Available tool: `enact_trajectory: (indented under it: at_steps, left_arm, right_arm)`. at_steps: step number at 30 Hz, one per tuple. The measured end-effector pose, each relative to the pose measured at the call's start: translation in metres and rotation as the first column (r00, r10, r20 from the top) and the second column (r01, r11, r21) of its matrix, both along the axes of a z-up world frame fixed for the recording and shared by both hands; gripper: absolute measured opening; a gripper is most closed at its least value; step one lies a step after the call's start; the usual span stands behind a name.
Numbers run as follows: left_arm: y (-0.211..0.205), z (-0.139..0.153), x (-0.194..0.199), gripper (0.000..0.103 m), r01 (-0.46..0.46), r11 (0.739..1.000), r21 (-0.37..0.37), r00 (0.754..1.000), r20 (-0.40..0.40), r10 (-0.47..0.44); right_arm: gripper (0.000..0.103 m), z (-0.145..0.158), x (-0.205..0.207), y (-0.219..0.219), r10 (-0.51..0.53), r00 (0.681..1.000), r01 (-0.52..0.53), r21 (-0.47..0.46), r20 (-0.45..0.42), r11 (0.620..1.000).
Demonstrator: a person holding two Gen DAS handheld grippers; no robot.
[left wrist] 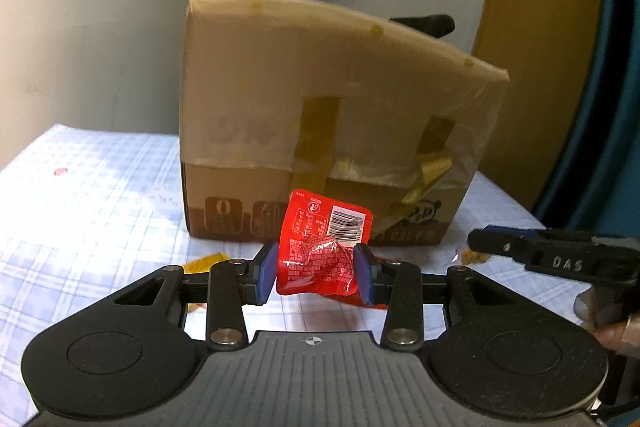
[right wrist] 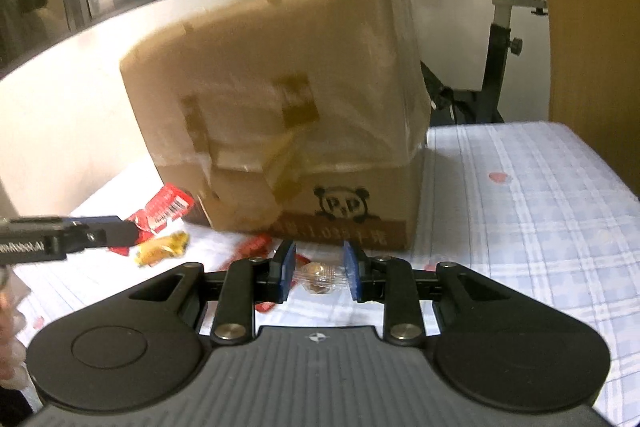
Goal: Organize snacks
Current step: 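Carry both held snacks over the box and open both tools to drop them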
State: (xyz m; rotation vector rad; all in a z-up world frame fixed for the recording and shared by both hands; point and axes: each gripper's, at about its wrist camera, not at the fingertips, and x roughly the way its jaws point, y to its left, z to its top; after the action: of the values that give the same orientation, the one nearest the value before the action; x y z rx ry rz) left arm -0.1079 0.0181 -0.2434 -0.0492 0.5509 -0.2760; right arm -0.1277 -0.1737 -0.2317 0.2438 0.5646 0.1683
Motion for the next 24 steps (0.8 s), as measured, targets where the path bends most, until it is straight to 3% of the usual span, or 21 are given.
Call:
enact_trajectory:
  at_steps: [12,18,24]
  left_arm:
    - [0.011,0.05,-0.012,0.043,0.024,0.999,-0.022,0.986,0.168,-0.02]
    - [0.009,0.084,-0.004,0.043,0.053,0.998,-0.039,0.967,0.253,-0.041]
    - [0.002,0.116,0.024,0.043,0.053,0.998,-0.033,0.946,0.323,-0.039]
  right_arm:
    - [0.029,0.089,-0.001,-0.001,0.042,0.974,-0.04,-0.014,0.224,0.999]
    - [0.029,0.132,0.019,0.002,0.095,0.944,-0.083,-0.052,0.317,0.995]
    - [0.029,0.156,0.055,0.008,0.133,0.922,-0.1,-0.109,0.363,0.989]
